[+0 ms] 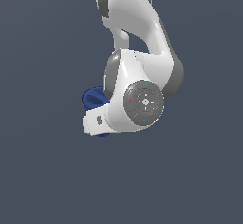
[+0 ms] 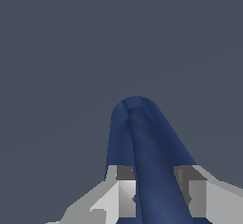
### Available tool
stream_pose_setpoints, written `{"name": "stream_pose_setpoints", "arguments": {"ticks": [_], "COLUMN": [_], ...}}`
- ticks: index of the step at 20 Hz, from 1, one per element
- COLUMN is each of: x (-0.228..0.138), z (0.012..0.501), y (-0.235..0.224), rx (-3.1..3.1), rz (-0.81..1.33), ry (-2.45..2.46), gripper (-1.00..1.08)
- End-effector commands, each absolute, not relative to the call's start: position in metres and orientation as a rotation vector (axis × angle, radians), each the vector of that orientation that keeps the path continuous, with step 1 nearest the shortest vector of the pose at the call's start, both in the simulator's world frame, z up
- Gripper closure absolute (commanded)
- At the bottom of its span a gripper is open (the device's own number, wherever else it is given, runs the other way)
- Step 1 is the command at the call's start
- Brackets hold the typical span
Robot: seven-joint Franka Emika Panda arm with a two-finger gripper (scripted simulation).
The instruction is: Pick up the object and move it to a goal position.
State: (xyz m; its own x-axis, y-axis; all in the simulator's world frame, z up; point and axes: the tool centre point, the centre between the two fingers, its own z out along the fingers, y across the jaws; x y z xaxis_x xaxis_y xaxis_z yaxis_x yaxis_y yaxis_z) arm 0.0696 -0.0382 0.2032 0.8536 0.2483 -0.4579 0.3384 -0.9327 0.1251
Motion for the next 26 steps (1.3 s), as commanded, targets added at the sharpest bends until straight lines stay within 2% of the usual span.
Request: {"name": "stream_pose_setpoints", "arguments": {"ticks": [1, 15, 26], "x": [0.075, 0.108, 0.120], "z": [0.212, 0.271, 0.330], "y": [-0.038, -0.042, -0.056], "rx": [2.857, 3.019, 3.065], "rz": [-0.612, -0.257, 0.101], "ry": [0.395, -0.069, -0.520], "gripper": [1.08, 1.08, 1.08]}}
